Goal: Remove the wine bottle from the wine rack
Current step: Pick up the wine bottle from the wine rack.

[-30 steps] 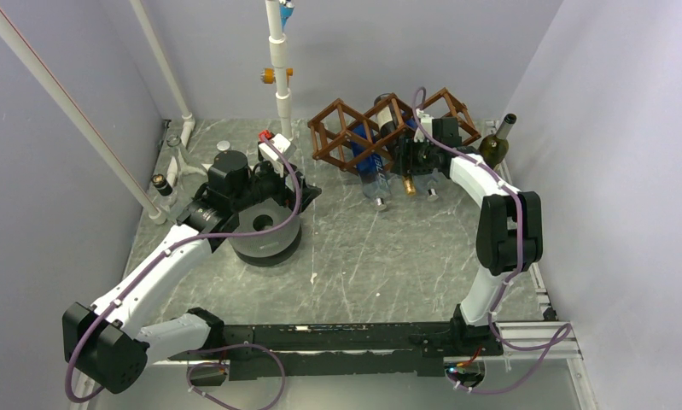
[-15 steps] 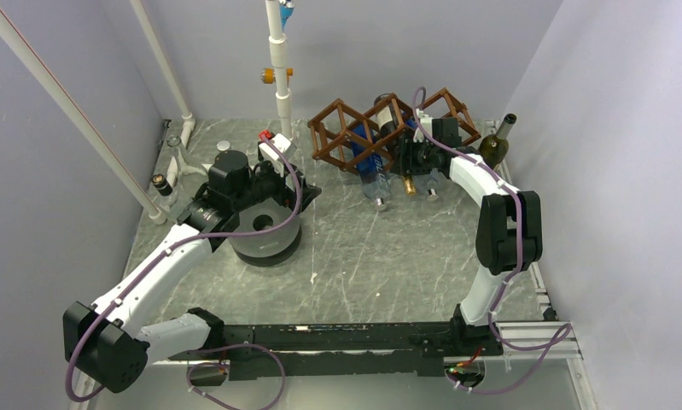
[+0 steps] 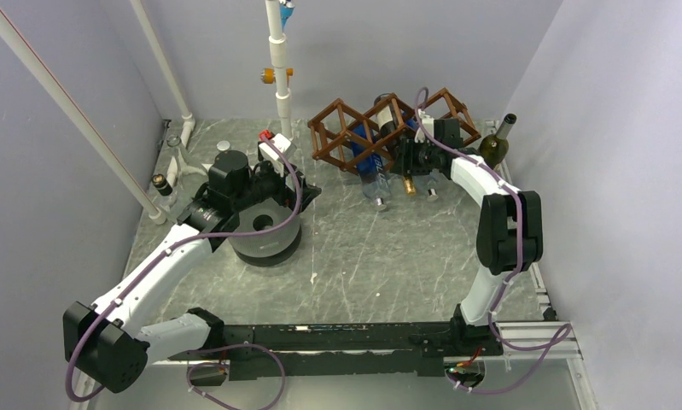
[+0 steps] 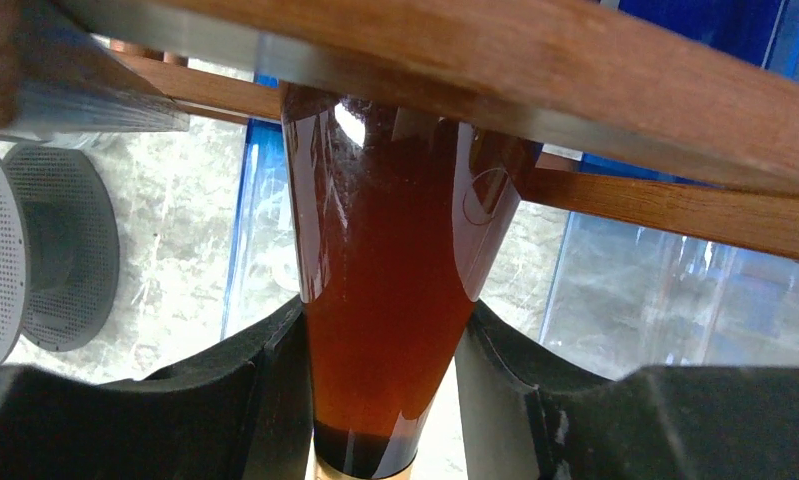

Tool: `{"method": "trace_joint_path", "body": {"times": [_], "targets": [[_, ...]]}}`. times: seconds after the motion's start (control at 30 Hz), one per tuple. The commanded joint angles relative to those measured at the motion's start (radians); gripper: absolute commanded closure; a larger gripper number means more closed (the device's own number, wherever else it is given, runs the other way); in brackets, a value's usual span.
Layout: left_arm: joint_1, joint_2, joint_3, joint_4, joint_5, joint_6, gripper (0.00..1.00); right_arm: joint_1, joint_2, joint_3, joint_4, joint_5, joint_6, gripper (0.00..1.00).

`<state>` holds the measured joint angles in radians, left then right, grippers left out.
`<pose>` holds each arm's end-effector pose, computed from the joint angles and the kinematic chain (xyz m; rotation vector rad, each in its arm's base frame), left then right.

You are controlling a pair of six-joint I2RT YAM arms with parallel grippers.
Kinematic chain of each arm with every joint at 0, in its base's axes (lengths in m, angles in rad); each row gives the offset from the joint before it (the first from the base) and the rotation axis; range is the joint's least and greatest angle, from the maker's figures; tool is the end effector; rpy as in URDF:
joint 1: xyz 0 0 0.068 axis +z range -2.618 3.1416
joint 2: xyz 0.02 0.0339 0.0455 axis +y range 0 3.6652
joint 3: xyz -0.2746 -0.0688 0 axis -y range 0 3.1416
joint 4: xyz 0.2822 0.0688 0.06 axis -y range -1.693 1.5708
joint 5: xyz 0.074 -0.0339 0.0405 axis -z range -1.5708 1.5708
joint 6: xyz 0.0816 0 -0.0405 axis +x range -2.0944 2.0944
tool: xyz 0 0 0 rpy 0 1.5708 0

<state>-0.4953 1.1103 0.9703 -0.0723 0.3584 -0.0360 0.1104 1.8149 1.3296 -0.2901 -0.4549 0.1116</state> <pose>0.2792 -0.1834 0.3478 0.6678 1.6971 -0.6979 0.4624 0.0873 0.1983 -0.2246 2.3246 0.6429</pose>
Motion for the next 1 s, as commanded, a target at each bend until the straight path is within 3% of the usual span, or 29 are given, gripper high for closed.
{"method": "trace_joint_path", "body": {"times": [0.0,0.97], "targets": [[-0.005,-0.007,0.005,0.022,-0.006,0.021,0.00,-0.018,-0.056,-0.029,0.048,-0.073,0.012,1.00],[-0.005,-0.004,0.002,0.021,-0.010,0.024,0.00,-0.082,-0.337,-0.386,0.308,-0.219,0.090,1.00]]}}
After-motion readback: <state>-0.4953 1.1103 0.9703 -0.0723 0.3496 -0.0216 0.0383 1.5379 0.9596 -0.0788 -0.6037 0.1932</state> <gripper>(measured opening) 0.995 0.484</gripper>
